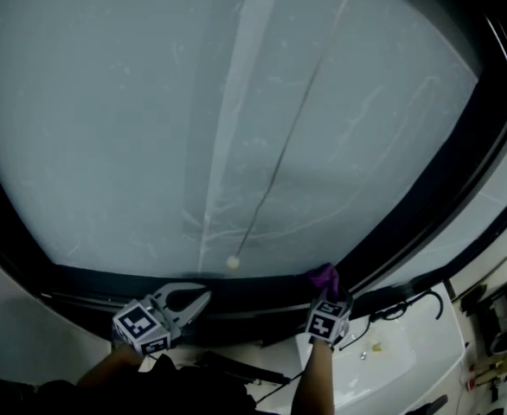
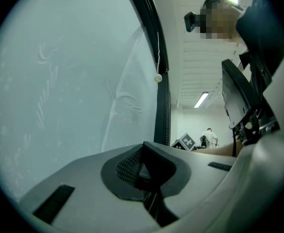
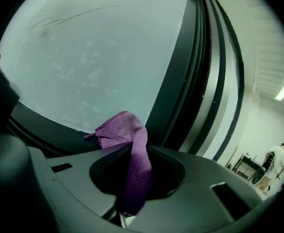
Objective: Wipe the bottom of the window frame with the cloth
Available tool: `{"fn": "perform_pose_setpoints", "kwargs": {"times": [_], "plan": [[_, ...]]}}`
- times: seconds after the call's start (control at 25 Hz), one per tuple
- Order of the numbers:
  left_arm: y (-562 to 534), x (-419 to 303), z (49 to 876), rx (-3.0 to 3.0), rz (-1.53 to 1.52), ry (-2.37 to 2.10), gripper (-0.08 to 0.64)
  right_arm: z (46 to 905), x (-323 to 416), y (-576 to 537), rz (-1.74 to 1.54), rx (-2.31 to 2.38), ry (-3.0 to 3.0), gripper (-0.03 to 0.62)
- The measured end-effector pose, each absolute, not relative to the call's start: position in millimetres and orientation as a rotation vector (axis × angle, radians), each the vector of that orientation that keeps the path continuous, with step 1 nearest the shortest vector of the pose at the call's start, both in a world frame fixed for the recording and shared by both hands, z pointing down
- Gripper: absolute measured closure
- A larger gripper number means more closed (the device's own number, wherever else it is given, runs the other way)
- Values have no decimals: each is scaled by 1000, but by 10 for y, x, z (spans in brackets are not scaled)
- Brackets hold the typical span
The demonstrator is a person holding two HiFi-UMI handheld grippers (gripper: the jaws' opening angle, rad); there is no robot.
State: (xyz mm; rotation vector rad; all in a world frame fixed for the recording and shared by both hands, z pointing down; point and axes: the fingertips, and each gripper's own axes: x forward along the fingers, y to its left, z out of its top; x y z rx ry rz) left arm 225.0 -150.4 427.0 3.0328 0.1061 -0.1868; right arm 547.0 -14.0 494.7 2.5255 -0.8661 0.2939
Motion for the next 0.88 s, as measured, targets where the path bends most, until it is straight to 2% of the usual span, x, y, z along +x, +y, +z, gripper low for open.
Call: {"fn": "perform_pose_setpoints", "kwargs": {"times": [0.56,0.88], "plan": [[-1494,2250,4296,3064,-133,91,560,5043,5482,170,336,2577,-885,526],[-1473,2149,4270,3079,-199,-83,560,5173,5293,424,383,2600,-1042,526]]}}
